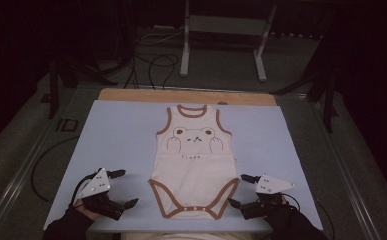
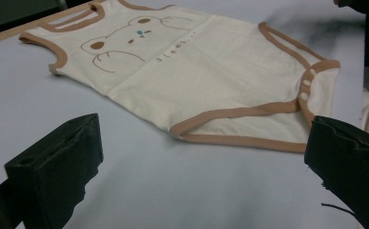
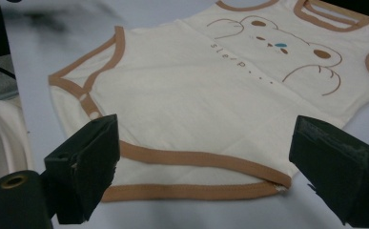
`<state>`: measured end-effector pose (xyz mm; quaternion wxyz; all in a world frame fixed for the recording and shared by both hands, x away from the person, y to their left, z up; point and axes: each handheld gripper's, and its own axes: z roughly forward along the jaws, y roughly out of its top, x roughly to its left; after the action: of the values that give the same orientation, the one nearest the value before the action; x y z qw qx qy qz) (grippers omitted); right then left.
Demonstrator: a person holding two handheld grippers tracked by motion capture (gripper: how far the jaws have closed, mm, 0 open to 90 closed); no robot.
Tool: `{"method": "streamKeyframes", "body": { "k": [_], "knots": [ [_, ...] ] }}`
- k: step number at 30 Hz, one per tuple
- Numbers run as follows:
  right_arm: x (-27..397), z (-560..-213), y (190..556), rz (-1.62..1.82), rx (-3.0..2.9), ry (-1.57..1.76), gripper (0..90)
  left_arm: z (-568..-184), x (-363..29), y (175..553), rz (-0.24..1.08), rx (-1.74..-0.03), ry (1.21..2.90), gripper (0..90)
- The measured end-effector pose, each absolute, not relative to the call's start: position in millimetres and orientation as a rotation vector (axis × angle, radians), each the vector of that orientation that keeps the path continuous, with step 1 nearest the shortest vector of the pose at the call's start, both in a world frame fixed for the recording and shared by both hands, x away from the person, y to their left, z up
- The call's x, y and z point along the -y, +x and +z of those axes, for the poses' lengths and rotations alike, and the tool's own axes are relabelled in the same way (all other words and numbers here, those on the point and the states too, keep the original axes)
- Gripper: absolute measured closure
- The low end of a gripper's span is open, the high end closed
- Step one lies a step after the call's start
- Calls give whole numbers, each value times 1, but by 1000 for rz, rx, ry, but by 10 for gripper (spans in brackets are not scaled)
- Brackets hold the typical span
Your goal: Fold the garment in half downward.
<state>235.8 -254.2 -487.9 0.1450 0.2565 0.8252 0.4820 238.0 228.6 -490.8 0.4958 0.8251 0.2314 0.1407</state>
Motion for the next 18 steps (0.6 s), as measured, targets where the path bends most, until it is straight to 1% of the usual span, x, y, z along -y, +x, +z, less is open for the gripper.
{"method": "streamKeyframes", "body": {
  "k": [12, 18],
  "knots": [
    [254, -476, 235, 1437, -2347, 730, 100, -483, -220, 237, 322, -520, 2030, 1],
    [257, -462, 238, 1419, -2288, 776, 100, -474, -223, 241, 315, -521, 2029, 1]
  ]
}}
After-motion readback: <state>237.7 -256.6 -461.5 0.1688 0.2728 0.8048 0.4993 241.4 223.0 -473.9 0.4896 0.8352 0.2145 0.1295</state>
